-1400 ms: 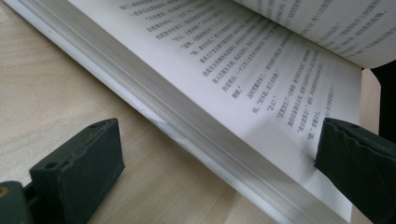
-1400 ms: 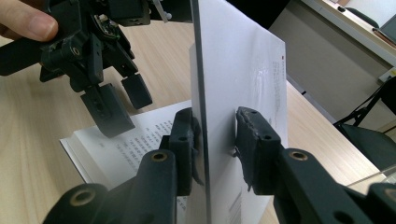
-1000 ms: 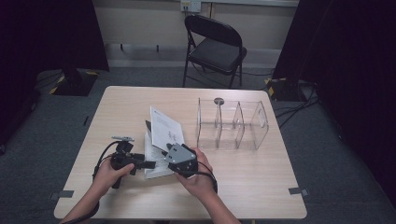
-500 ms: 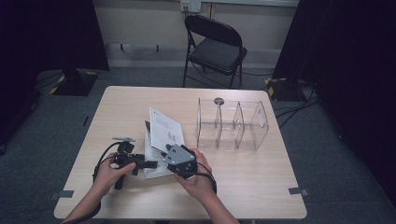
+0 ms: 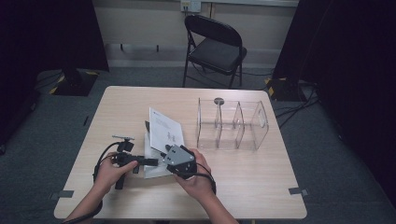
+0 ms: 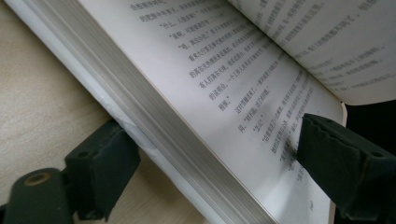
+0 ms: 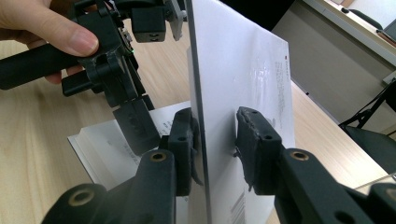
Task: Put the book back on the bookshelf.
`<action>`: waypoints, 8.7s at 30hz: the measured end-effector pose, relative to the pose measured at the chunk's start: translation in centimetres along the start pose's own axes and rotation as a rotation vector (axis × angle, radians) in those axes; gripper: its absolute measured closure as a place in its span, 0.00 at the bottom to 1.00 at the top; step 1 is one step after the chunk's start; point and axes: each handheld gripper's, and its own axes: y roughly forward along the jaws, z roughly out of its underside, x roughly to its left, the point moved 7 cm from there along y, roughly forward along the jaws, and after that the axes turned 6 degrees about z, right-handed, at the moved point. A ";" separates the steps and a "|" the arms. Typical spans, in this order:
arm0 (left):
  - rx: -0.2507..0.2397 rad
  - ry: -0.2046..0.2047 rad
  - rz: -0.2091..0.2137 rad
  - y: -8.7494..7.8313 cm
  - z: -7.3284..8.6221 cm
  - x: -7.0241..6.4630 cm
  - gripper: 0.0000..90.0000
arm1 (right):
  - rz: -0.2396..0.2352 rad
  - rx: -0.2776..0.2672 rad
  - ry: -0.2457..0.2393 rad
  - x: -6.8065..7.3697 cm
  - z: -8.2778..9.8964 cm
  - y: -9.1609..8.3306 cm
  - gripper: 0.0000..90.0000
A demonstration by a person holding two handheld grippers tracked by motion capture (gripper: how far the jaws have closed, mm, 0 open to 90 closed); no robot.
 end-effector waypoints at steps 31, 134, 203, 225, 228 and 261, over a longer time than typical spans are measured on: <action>0.040 -0.151 -0.055 -0.4 0.2 0.3 0.53 | -0.025 0.029 -0.091 3.1 2.6 0.5 0.71; 0.115 0.158 -0.043 -1.4 -1.2 -6.0 0.66 | -0.483 0.234 0.188 0.6 9.6 -2.3 0.20; 0.161 0.487 0.004 -3.8 1.3 -7.6 0.61 | -0.444 0.045 0.627 -3.3 7.4 1.7 0.21; 0.177 0.712 -0.102 -2.8 1.9 -7.6 0.68 | -0.443 -0.050 0.499 -4.1 4.7 0.8 0.22; 0.179 0.788 -0.115 -2.7 1.8 -7.4 0.69 | -0.453 -0.087 0.444 -4.1 4.5 0.5 0.22; 0.138 0.709 -0.196 -5.8 3.2 -1.9 0.60 | -0.505 -0.049 0.088 -2.3 3.2 1.0 0.30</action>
